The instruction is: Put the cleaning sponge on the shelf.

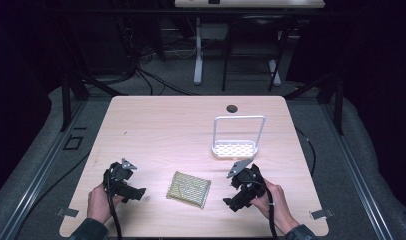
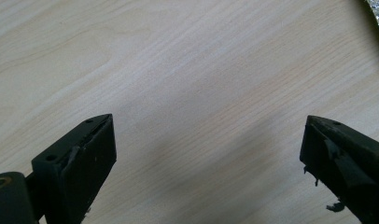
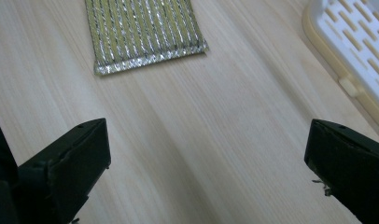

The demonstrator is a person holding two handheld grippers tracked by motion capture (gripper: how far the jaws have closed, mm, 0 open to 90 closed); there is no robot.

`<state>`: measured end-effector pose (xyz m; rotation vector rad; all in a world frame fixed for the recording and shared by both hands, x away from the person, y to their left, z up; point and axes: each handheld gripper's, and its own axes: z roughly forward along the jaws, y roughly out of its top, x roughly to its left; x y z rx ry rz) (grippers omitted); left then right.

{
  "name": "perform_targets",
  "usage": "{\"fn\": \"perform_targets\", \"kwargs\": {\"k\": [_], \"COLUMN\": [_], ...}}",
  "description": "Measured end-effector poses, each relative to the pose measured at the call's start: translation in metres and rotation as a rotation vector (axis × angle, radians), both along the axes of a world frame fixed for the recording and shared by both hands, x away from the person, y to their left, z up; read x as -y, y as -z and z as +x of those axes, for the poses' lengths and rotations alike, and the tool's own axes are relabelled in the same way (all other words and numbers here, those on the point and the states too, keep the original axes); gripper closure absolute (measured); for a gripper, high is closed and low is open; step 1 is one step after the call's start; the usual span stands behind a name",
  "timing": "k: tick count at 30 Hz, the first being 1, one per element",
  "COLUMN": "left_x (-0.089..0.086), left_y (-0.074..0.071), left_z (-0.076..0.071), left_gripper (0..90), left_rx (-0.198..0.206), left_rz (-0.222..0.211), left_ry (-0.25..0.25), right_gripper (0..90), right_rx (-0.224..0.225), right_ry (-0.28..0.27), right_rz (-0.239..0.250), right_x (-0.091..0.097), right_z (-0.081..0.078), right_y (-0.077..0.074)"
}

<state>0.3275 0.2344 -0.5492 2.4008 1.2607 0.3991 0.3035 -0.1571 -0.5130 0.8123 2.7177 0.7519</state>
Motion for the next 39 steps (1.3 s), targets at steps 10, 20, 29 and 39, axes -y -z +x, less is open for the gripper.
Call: {"fn": "perform_targets", "kwargs": {"k": [10, 20, 29, 39], "left_x": [0.000, 0.000, 0.001, 0.001], "left_y": [-0.001, -0.001, -0.001, -0.001], "left_z": [0.000, -0.001, 0.000, -0.001], "left_gripper": [3.6, 3.3, 3.3, 3.4], "left_rx": [0.001, 0.006, 0.002, 0.001], "left_rz": [-0.010, -0.010, -0.007, -0.003], "left_ry": [-0.002, 0.006, 0.005, 0.008], "right_gripper": [0.0, 0.0, 0.0, 0.0], "right_rx": [-0.010, -0.031, -0.059, -0.075], "right_ry": [-0.084, -0.186, -0.214, -0.216], "right_rz": [0.013, -0.007, -0.048, -0.080], "right_x": [-0.028, -0.073, -0.097, -0.110], "right_z": [0.006, 0.013, 0.024, 0.035], "right_y": [-0.001, 0.014, 0.032, 0.047]}}
